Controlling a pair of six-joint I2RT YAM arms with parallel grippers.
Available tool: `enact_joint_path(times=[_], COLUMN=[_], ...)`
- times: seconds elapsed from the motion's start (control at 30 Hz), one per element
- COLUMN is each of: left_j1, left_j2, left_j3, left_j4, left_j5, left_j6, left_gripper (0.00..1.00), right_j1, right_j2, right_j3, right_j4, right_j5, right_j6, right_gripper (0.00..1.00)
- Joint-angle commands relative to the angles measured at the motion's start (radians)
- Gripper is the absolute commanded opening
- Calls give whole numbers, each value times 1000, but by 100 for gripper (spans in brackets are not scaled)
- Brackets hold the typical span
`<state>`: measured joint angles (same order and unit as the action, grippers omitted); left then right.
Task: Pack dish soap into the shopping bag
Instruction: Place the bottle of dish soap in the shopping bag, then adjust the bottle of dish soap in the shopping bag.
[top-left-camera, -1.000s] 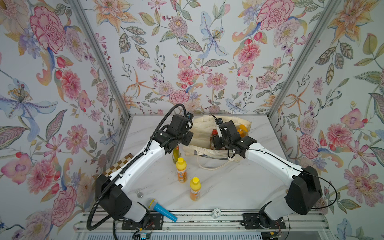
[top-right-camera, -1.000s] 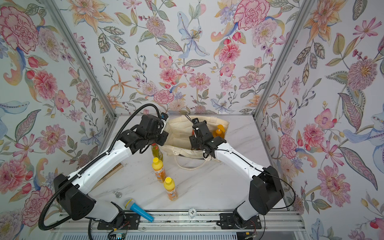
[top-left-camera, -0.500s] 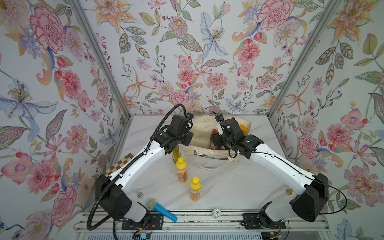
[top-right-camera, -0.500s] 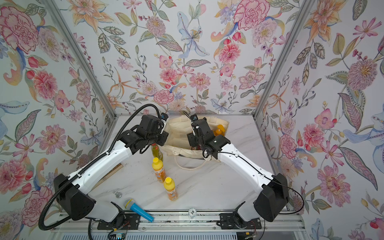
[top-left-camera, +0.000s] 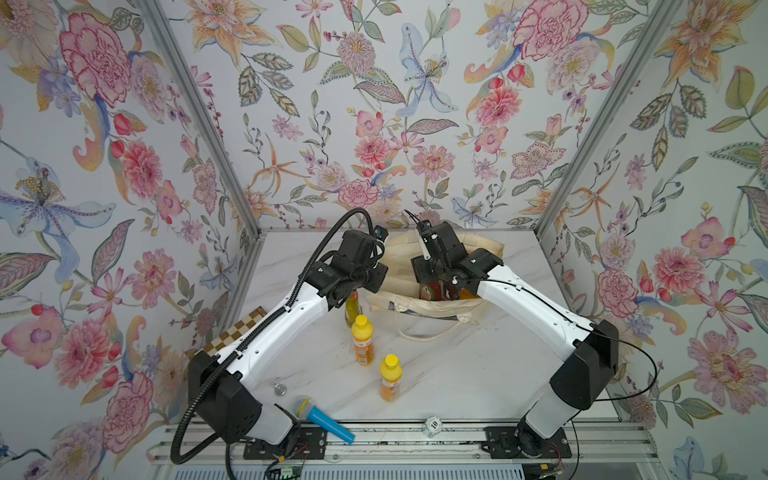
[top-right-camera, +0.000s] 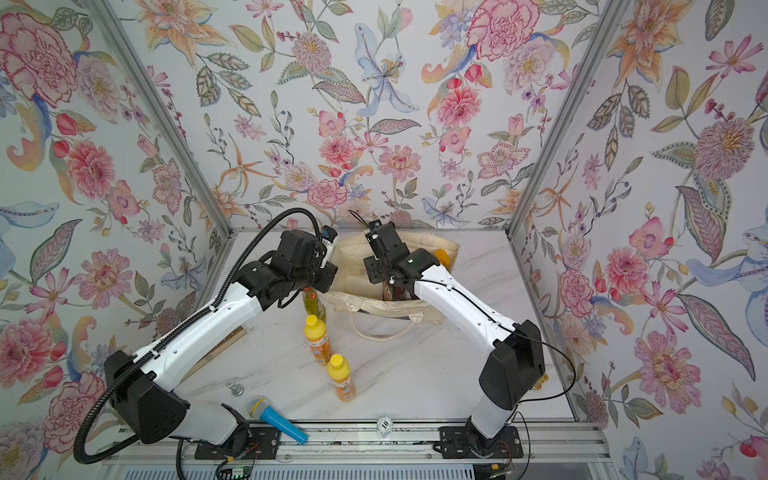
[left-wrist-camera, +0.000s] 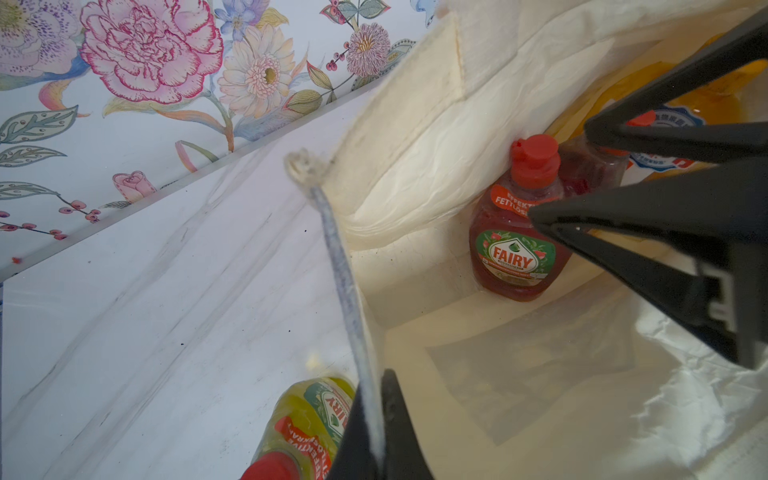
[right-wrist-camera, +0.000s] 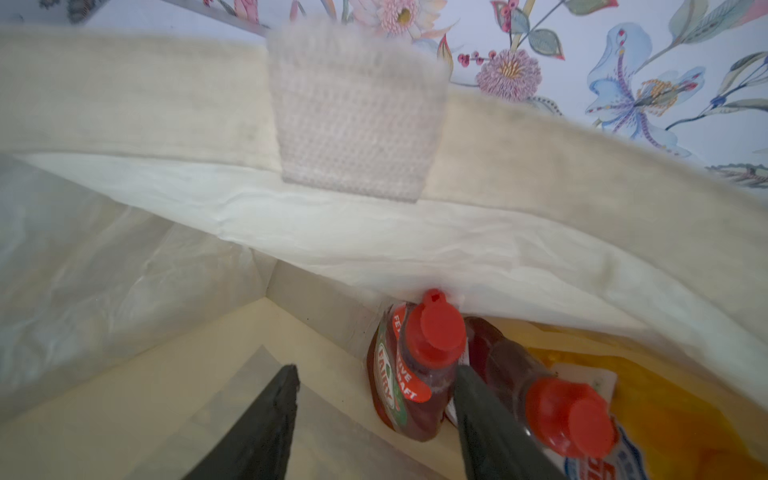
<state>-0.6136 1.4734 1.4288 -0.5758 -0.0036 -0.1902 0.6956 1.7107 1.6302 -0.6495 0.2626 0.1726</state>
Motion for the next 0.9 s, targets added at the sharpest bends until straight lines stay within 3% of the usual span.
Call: enact_joint_path(times=[0.0,0.87], left_j1=[8,8], left_j2=[-45,-71], left_j3=[-8,-35], left_j4=[51,71], left_j5=[14,19], left_j6=[3,6], left_gripper=[0,0], right_j1=[-17,-91], right_j2=[42,184], right_j3=[44,105], right_j4=[-39,-23], right_j5=[24,2], right_j6=[4,-43], right_gripper=[63,60])
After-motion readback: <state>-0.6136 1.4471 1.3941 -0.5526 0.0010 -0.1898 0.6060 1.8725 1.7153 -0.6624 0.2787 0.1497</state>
